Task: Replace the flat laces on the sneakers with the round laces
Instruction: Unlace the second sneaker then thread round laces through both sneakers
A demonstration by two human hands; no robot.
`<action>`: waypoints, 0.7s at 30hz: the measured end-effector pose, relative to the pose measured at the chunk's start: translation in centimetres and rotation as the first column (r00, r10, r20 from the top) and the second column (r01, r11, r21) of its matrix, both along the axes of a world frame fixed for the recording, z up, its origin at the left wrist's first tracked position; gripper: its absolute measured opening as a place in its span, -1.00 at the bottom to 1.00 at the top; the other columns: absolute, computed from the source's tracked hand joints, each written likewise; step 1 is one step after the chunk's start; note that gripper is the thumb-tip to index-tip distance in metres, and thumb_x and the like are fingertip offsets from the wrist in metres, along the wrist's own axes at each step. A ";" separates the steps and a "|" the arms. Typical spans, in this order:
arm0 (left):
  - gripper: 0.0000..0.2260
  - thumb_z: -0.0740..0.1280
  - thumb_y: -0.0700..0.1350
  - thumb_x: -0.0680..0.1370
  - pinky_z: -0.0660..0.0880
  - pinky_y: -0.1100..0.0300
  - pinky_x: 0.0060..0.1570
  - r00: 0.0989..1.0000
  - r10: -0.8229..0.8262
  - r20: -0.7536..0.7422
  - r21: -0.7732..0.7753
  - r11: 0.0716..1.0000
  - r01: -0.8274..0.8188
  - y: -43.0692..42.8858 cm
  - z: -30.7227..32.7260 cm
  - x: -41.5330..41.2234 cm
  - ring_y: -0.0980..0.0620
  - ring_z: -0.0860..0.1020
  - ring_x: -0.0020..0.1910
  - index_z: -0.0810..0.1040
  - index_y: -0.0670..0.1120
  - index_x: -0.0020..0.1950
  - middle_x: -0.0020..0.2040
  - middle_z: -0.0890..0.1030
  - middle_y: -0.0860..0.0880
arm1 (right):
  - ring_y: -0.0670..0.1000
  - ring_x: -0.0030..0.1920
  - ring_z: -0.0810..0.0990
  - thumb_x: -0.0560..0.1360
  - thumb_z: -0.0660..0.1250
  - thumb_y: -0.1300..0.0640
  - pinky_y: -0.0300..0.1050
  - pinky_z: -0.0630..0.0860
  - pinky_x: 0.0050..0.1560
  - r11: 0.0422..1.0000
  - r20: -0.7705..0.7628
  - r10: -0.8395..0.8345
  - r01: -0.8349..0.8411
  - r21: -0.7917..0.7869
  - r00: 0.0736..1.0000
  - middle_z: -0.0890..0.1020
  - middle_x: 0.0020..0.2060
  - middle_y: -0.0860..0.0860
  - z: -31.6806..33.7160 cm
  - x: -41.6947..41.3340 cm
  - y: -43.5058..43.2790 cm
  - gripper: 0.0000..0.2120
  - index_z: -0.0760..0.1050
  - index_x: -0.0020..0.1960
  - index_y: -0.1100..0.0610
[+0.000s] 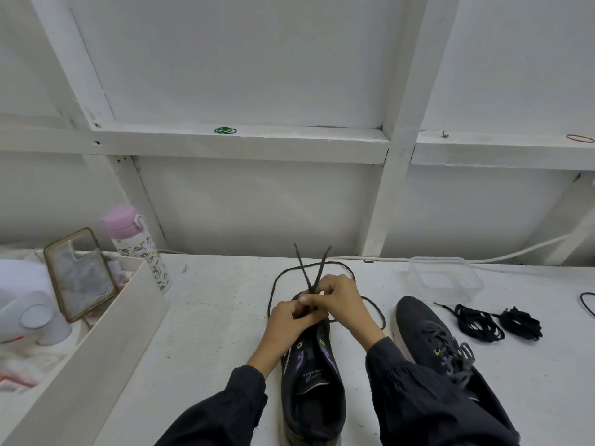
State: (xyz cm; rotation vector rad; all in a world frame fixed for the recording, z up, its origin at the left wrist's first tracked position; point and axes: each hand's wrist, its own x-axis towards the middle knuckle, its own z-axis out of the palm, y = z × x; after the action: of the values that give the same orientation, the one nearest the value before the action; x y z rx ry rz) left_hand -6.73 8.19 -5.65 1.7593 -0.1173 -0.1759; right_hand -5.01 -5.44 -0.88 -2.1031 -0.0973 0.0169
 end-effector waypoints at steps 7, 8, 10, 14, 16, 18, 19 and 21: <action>-0.82 0.55 -0.17 0.40 0.53 0.14 -0.12 1.000 -0.009 -0.013 0.000 1.000 0.009 0.1 -0.6 0.0 0.09 0.60 -0.30 0.64 0.06 -0.33 -0.36 0.64 0.05 | -0.01 -0.50 0.49 0.29 0.58 0.27 -0.17 0.41 -0.41 0.984 -0.034 0.073 -0.067 0.164 0.997 0.59 -0.49 0.18 1.7 -0.1 0.3 -0.81 0.62 -0.40 0.13; -0.84 0.56 -0.15 0.39 0.52 0.16 -0.14 1.000 -0.012 -0.015 0.007 1.000 0.012 0.0 -0.7 0.0 0.09 0.60 -0.30 0.64 0.04 -0.32 -0.37 0.64 0.05 | 0.02 -0.48 0.50 0.29 0.59 0.24 -0.16 0.43 -0.39 0.986 -0.039 0.088 -0.081 0.145 0.995 0.61 -0.44 0.25 2.0 0.0 0.3 -0.86 0.64 -0.35 0.19; -0.90 0.56 -0.12 0.39 0.55 0.16 -0.09 1.000 -0.008 -0.018 0.005 1.000 0.008 0.1 -0.8 0.0 0.07 0.64 -0.25 0.67 0.00 -0.26 -0.32 0.67 0.03 | 0.09 -0.46 0.51 0.30 0.59 0.21 -0.15 0.45 -0.38 0.984 -0.055 0.111 -0.102 0.144 0.992 0.62 -0.40 0.32 2.4 0.2 0.4 -0.84 0.67 -0.28 0.29; -0.90 0.53 -0.14 0.42 0.55 0.14 0.09 0.999 -0.041 -0.004 -0.033 0.999 0.041 0.3 -0.9 -0.1 0.07 0.67 -0.08 0.71 0.07 -0.19 -0.17 0.72 0.03 | 0.04 -0.56 0.42 0.32 0.58 0.23 -0.21 0.39 -0.47 0.972 -0.094 0.109 -0.086 0.220 0.990 0.54 -0.55 0.17 3.2 0.3 0.3 -0.78 0.63 -0.28 0.38; -0.92 0.53 -0.14 0.42 0.55 0.16 0.10 0.999 -0.045 -0.006 -0.036 0.998 0.045 0.3 -0.9 -0.1 0.09 0.67 -0.06 0.72 0.04 -0.17 -0.16 0.72 0.04 | 0.00 -0.58 0.40 0.33 0.57 0.23 -0.24 0.37 -0.48 0.963 -0.105 0.092 -0.062 0.261 0.990 0.52 -0.57 0.11 3.7 0.4 0.1 -0.81 0.63 -0.32 0.34; -0.93 0.53 -0.15 0.41 0.55 0.22 0.06 0.999 -0.040 -0.006 -0.031 0.999 0.040 0.2 -0.9 0.0 0.11 0.67 -0.08 0.73 0.00 -0.14 -0.17 0.72 0.04 | -0.01 -0.56 0.41 0.34 0.56 0.24 -0.25 0.38 -0.48 0.947 -0.102 0.091 -0.054 0.317 0.991 0.54 -0.55 0.12 4.6 0.5 0.0 -0.84 0.65 -0.28 0.32; -0.93 0.54 -0.15 0.41 0.55 0.24 0.05 0.999 -0.039 -0.004 -0.028 0.999 0.039 0.1 -0.9 0.0 0.12 0.67 -0.09 0.73 -0.02 -0.13 -0.17 0.72 0.04 | -0.02 -0.56 0.43 0.35 0.55 0.25 -0.26 0.39 -0.49 0.937 -0.095 0.098 -0.059 0.344 0.991 0.55 -0.54 0.11 5.1 0.5 -0.1 -0.85 0.65 -0.27 0.33; -0.92 0.54 -0.15 0.41 0.55 0.26 0.04 0.999 -0.037 0.003 -0.028 0.999 0.037 0.1 -1.0 0.0 0.11 0.67 -0.09 0.73 -0.04 -0.12 -0.17 0.72 0.04 | -0.04 -0.55 0.44 0.37 0.52 0.31 -0.28 0.38 -0.52 0.914 -0.084 0.109 -0.067 0.400 0.990 0.56 -0.55 0.05 6.1 0.7 -0.1 -0.88 0.62 -0.27 0.35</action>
State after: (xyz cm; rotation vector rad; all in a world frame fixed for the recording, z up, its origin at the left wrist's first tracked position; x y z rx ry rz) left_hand -6.74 8.27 -6.64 1.7305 -0.1537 -0.1981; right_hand -4.32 -5.49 5.17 -1.6860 -0.1217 0.1500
